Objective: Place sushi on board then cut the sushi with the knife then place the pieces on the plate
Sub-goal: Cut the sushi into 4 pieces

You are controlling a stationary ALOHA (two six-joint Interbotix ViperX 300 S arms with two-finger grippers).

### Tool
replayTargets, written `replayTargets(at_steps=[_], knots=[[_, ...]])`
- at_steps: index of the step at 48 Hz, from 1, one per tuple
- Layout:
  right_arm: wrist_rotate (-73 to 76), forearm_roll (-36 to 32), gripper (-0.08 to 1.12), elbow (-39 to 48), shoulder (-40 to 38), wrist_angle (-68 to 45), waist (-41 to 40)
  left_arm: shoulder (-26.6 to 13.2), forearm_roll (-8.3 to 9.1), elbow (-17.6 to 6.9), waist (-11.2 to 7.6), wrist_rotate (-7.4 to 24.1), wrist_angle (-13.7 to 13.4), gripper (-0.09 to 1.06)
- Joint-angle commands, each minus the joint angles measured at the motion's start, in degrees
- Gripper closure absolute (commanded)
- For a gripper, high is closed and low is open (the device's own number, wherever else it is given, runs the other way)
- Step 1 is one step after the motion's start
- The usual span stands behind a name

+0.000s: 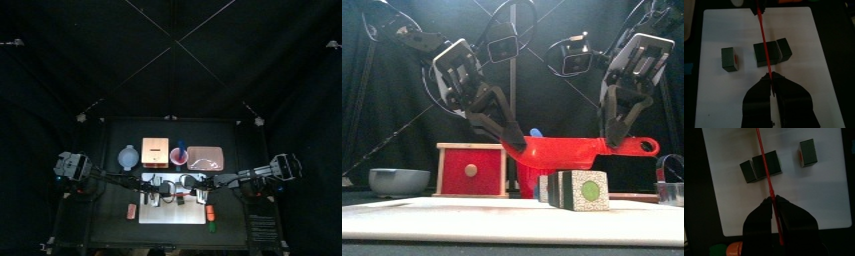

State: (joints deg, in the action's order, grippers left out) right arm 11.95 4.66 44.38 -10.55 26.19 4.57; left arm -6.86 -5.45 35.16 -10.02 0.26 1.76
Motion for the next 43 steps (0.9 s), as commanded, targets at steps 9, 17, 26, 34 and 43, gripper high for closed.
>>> replayTargets(at_steps=[9,17,26,34,43], knots=[[0.3,0.1,0.67,-0.4,0.4,0.2,-0.3,-0.2,0.09,-1.1,-1.49,0.2,0.1,0.61],[0.3,0.1,0.67,-0.4,1.1,0.2,-0.3,-0.4,0.09,-1.0,-1.49,0.2,0.1,0.61],[0.3,0.1,0.67,-0.4,2.6,0.2,-0.3,-1.8,-0.44,-0.8,-1.49,0.2,0.1,0.61],[0.3,0.0,0.67,-0.7,4.8,0.2,-0.1,-3.7,-0.88,-1.0,-1.49,0.2,-0.1,0.61],[0.3,0.1,0.67,-1.1,6.8,0.2,0.3,-5.0,-1.05,-1.1,-1.49,0.2,-0.3,0.61]])
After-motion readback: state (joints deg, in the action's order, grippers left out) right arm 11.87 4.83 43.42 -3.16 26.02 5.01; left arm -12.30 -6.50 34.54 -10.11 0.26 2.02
